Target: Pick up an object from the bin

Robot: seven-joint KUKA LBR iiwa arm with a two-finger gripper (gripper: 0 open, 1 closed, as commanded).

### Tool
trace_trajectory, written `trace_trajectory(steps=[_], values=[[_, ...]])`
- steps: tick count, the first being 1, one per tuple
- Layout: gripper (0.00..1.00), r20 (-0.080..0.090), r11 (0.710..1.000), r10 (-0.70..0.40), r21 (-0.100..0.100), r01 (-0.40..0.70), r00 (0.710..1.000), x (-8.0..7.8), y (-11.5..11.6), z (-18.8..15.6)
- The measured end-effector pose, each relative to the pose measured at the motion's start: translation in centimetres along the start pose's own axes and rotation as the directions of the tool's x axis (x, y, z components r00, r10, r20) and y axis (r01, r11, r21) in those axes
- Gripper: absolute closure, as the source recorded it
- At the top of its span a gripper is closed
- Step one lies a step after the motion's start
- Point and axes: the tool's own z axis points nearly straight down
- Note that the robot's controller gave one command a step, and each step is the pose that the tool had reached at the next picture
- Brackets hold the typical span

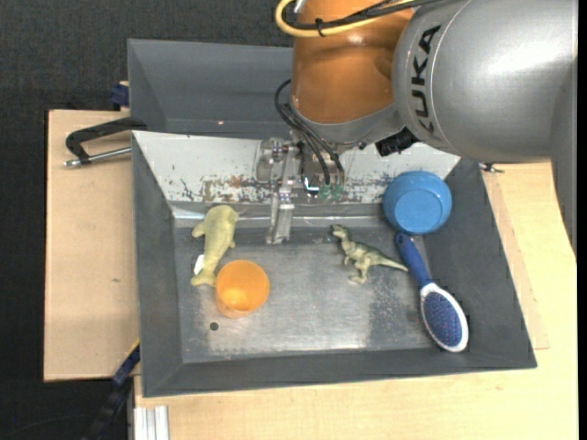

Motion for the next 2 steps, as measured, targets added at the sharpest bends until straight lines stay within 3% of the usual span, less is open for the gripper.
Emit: trace_trajectory(steps=[1, 2], values=[[0.00, -0.002, 0.999, 0.046, 0.000, -0.046, 0.999, 3.6, 3.2, 11.1], [0.00, 0.004, 0.999, -0.033, 0.002, 0.033, 0.999, 5.4, 3.5, 17.0]])
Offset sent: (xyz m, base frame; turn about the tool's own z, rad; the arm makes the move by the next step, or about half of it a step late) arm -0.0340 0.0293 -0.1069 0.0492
